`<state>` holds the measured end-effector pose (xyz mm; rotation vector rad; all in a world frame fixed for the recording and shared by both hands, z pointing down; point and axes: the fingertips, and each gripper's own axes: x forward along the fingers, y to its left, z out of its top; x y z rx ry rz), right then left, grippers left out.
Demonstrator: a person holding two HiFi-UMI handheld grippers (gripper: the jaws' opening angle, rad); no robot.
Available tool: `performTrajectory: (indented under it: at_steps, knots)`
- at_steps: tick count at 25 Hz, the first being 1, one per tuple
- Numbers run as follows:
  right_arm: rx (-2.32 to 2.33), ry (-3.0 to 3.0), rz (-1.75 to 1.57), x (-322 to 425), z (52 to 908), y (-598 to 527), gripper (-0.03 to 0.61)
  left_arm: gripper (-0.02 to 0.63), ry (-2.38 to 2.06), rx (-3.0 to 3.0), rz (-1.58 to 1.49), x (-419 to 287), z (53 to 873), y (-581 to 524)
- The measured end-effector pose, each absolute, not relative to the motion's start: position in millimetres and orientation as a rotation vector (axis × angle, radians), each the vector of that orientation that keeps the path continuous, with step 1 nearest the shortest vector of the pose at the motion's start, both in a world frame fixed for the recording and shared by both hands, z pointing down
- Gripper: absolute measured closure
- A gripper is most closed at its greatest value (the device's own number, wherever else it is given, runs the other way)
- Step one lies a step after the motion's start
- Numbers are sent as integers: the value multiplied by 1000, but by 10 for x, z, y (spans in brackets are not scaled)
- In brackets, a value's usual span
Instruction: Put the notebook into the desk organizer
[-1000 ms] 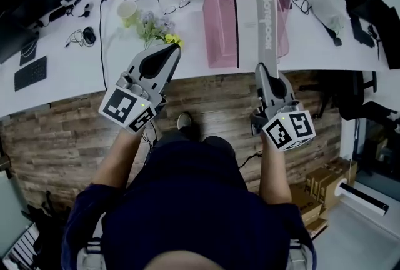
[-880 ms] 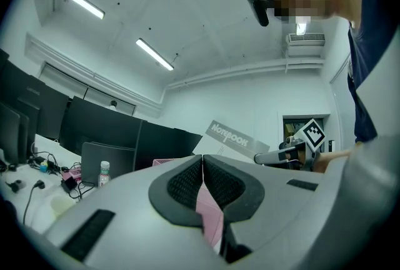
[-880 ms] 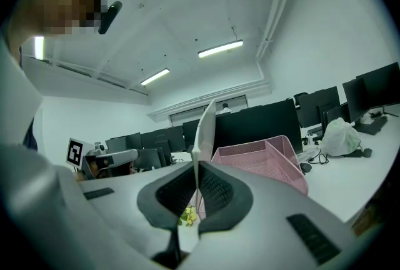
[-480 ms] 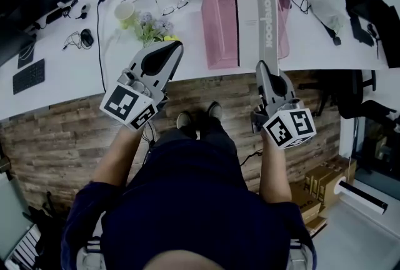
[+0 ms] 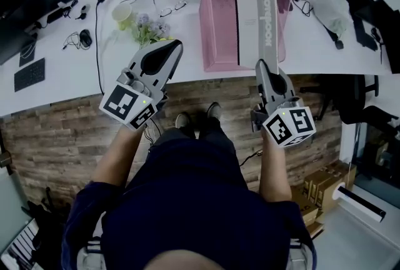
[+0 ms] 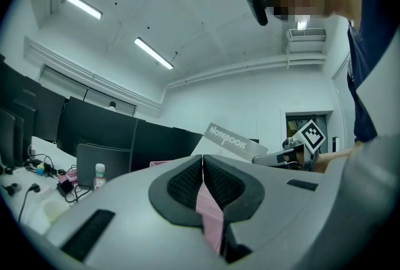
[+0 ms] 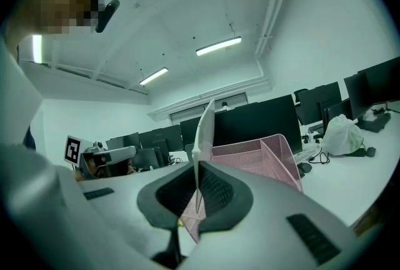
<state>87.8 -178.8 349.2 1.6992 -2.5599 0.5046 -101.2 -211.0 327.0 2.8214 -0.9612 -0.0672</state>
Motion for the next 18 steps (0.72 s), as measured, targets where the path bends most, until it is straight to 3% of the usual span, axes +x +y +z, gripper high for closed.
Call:
performTrajectory:
  at_steps: [18]
  knots:
    - [1621,-2539,588,1575,3696,-2169,568,581,-1042,2781,-45,-392,3307,-2391]
